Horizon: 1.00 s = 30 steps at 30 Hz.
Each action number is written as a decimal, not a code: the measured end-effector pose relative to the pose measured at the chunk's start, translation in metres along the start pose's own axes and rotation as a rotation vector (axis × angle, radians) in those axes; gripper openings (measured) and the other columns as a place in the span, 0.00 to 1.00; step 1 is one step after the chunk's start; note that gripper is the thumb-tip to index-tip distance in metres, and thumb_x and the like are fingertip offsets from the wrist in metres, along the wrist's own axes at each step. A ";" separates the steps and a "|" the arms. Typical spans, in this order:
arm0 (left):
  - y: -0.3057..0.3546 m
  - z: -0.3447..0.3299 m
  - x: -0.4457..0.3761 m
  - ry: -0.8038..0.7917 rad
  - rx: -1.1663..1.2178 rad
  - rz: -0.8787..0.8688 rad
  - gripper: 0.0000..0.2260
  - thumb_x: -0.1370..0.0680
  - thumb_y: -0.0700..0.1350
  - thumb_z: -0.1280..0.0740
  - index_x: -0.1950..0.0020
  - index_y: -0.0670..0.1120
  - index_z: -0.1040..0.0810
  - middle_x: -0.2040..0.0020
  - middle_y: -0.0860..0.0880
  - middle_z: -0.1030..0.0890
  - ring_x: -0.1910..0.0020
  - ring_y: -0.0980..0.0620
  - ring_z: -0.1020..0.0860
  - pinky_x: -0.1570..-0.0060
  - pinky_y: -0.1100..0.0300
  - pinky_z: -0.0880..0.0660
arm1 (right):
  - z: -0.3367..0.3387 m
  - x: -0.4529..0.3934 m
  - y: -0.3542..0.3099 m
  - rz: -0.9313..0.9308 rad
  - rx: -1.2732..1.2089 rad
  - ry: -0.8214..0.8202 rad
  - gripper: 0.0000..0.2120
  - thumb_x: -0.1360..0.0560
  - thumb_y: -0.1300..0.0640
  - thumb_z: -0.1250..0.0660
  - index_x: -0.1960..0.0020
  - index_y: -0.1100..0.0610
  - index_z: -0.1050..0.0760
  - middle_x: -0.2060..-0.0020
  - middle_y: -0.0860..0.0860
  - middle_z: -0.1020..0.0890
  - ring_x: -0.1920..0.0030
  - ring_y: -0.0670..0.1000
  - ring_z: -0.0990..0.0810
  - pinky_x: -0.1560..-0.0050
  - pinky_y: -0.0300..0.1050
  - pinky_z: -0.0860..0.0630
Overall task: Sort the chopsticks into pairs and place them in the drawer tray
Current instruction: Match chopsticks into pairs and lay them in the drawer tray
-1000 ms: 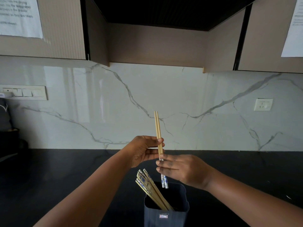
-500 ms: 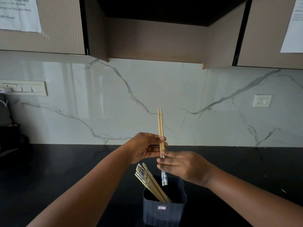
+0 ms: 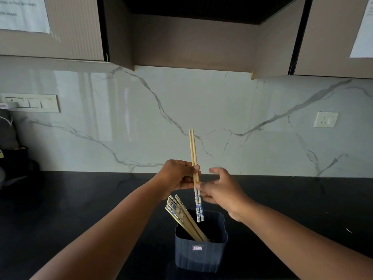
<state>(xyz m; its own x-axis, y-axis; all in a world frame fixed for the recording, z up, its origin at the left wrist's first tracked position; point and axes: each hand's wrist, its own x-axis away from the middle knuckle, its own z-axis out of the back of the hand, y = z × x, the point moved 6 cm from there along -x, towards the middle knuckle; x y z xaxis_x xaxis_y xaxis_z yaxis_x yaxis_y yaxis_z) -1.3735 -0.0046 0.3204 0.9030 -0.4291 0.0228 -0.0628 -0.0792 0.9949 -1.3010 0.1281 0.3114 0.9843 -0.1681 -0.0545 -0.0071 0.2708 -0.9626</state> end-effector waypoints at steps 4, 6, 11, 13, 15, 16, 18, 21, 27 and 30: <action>-0.006 -0.004 0.004 0.012 -0.067 -0.039 0.08 0.27 0.43 0.26 0.54 0.38 0.17 0.58 0.41 0.14 0.62 0.47 0.15 0.62 0.57 0.19 | -0.007 -0.002 0.015 -0.146 -0.197 -0.042 0.24 0.31 0.69 0.26 0.38 0.57 0.29 0.53 0.59 0.16 0.54 0.56 0.15 0.58 0.48 0.17; -0.008 -0.005 0.007 0.014 -0.054 -0.050 0.08 0.26 0.43 0.27 0.54 0.38 0.17 0.59 0.42 0.15 0.61 0.47 0.16 0.61 0.57 0.19 | -0.005 -0.002 0.019 -0.133 -0.231 -0.043 0.20 0.32 0.68 0.25 0.44 0.57 0.25 0.56 0.58 0.15 0.56 0.56 0.15 0.59 0.48 0.17; -0.008 -0.011 0.014 0.022 -0.072 -0.091 0.09 0.25 0.42 0.28 0.53 0.37 0.18 0.59 0.41 0.15 0.60 0.46 0.15 0.58 0.55 0.18 | -0.007 0.001 0.021 -0.105 -0.270 -0.112 0.12 0.32 0.69 0.25 0.51 0.61 0.21 0.61 0.55 0.13 0.60 0.54 0.14 0.62 0.45 0.18; -0.002 -0.006 0.015 0.076 -0.118 -0.156 0.06 0.24 0.43 0.29 0.57 0.40 0.18 0.62 0.43 0.15 0.62 0.48 0.16 0.59 0.58 0.18 | -0.007 0.004 0.020 -0.082 -0.284 -0.128 0.11 0.32 0.70 0.26 0.52 0.61 0.21 0.63 0.55 0.14 0.63 0.52 0.14 0.65 0.44 0.19; 0.007 0.011 0.014 0.193 -0.236 -0.272 0.09 0.23 0.48 0.31 0.60 0.47 0.17 0.59 0.45 0.15 0.58 0.48 0.17 0.54 0.56 0.21 | -0.008 0.009 0.023 -0.024 -0.244 -0.149 0.11 0.33 0.70 0.25 0.54 0.59 0.20 0.63 0.55 0.14 0.64 0.52 0.14 0.66 0.42 0.19; 0.009 0.022 0.015 0.262 -0.295 -0.323 0.10 0.23 0.53 0.32 0.60 0.49 0.17 0.57 0.43 0.15 0.56 0.48 0.18 0.51 0.55 0.24 | -0.011 0.013 0.028 0.014 -0.187 -0.178 0.11 0.33 0.69 0.24 0.55 0.58 0.19 0.63 0.55 0.13 0.64 0.51 0.14 0.66 0.41 0.19; 0.006 0.051 0.019 0.409 -0.332 -0.398 0.13 0.26 0.59 0.34 0.60 0.51 0.17 0.55 0.44 0.15 0.57 0.55 0.20 0.52 0.61 0.27 | -0.023 0.024 0.046 0.065 -0.036 -0.258 0.11 0.34 0.68 0.23 0.58 0.54 0.17 0.64 0.53 0.13 0.65 0.50 0.15 0.65 0.41 0.19; -0.015 0.098 0.036 0.631 -0.264 -0.509 0.16 0.24 0.59 0.39 0.56 0.52 0.16 0.55 0.52 0.15 0.57 0.65 0.20 0.57 0.70 0.27 | -0.043 0.042 0.095 0.014 0.117 -0.367 0.13 0.36 0.68 0.21 0.63 0.50 0.16 0.67 0.51 0.14 0.66 0.47 0.18 0.59 0.46 0.19; -0.123 0.151 0.035 0.760 -0.707 -0.255 0.18 0.19 0.57 0.40 0.43 0.46 0.19 0.47 0.43 0.18 0.47 0.53 0.21 0.45 0.57 0.28 | -0.068 0.079 0.209 -0.144 0.548 -0.706 0.08 0.32 0.56 0.24 0.55 0.45 0.17 0.62 0.43 0.15 0.65 0.38 0.19 0.63 0.34 0.23; -0.214 0.144 0.030 0.430 -1.254 0.187 0.30 0.20 0.62 0.45 0.24 0.45 0.39 0.22 0.42 0.42 0.23 0.42 0.45 0.25 0.46 0.50 | -0.072 0.094 0.262 -0.187 0.768 -0.813 0.07 0.28 0.57 0.30 0.51 0.48 0.19 0.60 0.43 0.17 0.61 0.40 0.21 0.59 0.36 0.25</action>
<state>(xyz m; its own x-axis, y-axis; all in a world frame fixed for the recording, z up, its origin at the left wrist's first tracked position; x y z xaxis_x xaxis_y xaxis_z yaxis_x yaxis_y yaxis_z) -1.3940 -0.1304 0.0942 0.9994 -0.0090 -0.0337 0.0212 0.9226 0.3852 -1.2231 0.1152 0.0354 0.7834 0.3224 0.5313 -0.0129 0.8631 -0.5049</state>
